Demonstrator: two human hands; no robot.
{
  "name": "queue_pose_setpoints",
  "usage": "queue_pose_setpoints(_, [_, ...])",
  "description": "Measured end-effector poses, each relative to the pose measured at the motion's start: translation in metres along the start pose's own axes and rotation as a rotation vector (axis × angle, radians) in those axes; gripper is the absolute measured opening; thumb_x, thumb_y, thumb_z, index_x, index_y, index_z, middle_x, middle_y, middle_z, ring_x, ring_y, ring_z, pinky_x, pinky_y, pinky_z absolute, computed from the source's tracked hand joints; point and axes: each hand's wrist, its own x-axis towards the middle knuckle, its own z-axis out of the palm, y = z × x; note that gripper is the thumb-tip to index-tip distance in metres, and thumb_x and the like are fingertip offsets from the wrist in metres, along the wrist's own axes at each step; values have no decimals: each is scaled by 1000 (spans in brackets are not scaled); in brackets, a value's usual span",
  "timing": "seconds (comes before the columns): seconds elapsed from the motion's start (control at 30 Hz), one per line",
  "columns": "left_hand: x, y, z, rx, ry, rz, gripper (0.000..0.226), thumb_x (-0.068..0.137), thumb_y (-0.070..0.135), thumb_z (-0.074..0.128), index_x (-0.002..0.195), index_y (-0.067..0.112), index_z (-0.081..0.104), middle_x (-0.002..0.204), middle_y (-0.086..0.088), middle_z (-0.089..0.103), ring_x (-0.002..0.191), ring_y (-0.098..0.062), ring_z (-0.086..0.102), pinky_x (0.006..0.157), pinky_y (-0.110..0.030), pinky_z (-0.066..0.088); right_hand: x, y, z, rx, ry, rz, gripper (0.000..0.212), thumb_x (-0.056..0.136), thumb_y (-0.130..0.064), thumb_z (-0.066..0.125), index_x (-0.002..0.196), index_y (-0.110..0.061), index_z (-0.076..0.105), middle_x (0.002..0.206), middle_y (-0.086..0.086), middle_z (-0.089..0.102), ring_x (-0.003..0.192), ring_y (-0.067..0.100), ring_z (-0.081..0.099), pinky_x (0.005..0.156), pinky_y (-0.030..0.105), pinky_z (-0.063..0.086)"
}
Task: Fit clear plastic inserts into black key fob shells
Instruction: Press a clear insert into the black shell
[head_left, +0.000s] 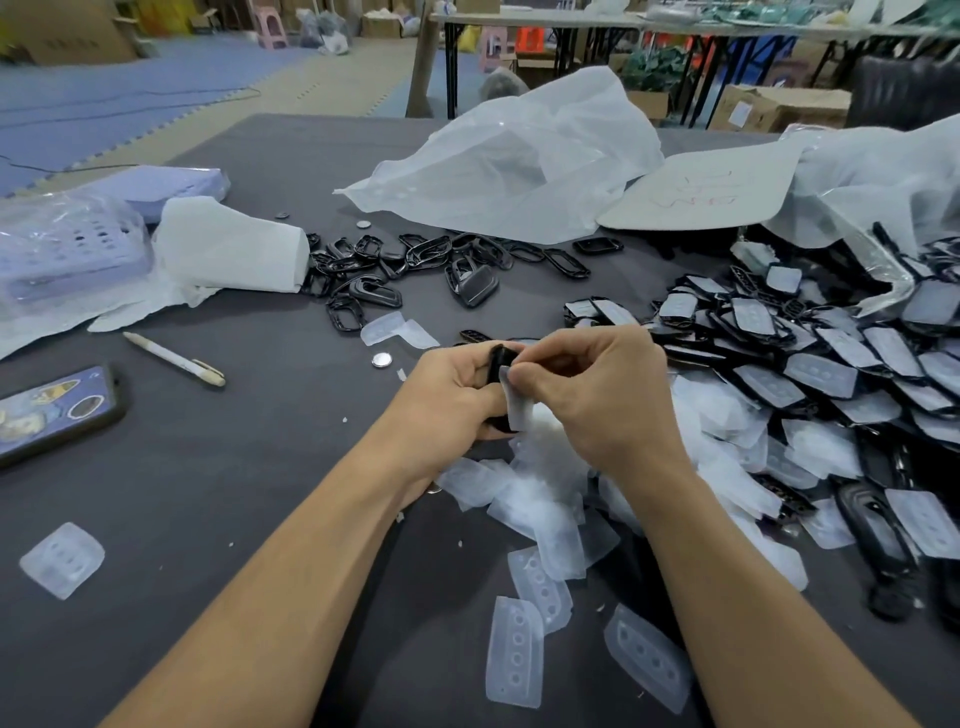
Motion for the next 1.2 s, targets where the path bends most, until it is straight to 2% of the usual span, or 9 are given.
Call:
queue_pose_setpoints(0.1, [0,2,-1,-17,-79,-10,36,100,-7,57,117,17,76,94,-11,69,89,-18,63,91,-36,62,-2,1,5,0,72,-48,15,76,-16,88,74,-29,81,65,-18,73,62,3,72,59,19,57])
queue_pose_setpoints(0.23, [-3,5,-9,-121,-173,-50,52,94,-18,48,133,9,67,110,-14,68,106,-26,62,105,-46,56,-3,0,9,-17,121,-67,11,78,-20,86,75,-28,80,67,-17,74,62,8,73,62,35,62])
queue_pose_setpoints(0.37, [-5,7,-11,-252,-175,-85,41,92,7,56,131,7,69,119,-19,65,107,-34,60,104,-50,53,-6,-2,12,-72,160,-129,12,81,-24,85,74,-29,77,68,-22,71,62,3,69,58,18,55])
queue_pose_setpoints(0.57, [-4,6,-6,-236,-103,-76,40,96,-16,49,126,1,69,103,-14,73,91,-26,71,67,-28,60,-8,-5,20,-250,284,-122,26,80,-40,84,69,-23,67,58,-12,62,59,10,59,57,27,48])
queue_pose_setpoints(0.67, [-1,5,0,-294,8,-57,41,95,-17,45,122,1,70,104,-19,71,93,-30,67,88,-42,53,-9,-5,21,-278,306,-70,34,90,-46,74,68,-22,63,56,-13,58,59,10,57,57,26,43])
queue_pose_setpoints(0.73, [2,5,3,-343,104,-62,41,94,-16,46,115,7,74,108,-19,71,100,-34,62,95,-53,46,-6,-5,18,-245,283,-32,31,93,-41,71,70,-21,65,57,-12,60,64,10,58,60,26,43])
queue_pose_setpoints(0.83, [3,5,2,-378,137,-49,42,96,-13,46,113,14,74,119,-3,77,107,-23,72,102,-45,50,-4,-6,13,-155,134,41,13,90,-32,74,80,-24,71,65,-12,70,65,6,65,62,24,51])
queue_pose_setpoints(0.97, [3,7,0,-415,96,-38,39,99,-9,46,117,15,71,126,-1,75,109,-17,74,85,-31,59,-4,-8,14,74,39,96,12,88,-16,76,80,-24,72,63,-5,72,50,10,63,56,31,51])
queue_pose_setpoints(1.2, [0,8,-9,-357,209,-45,26,96,0,61,104,15,81,99,-8,78,84,-15,76,75,-25,61,-3,-5,11,190,65,108,19,84,-8,78,72,-23,75,60,-3,71,45,7,57,49,18,43])
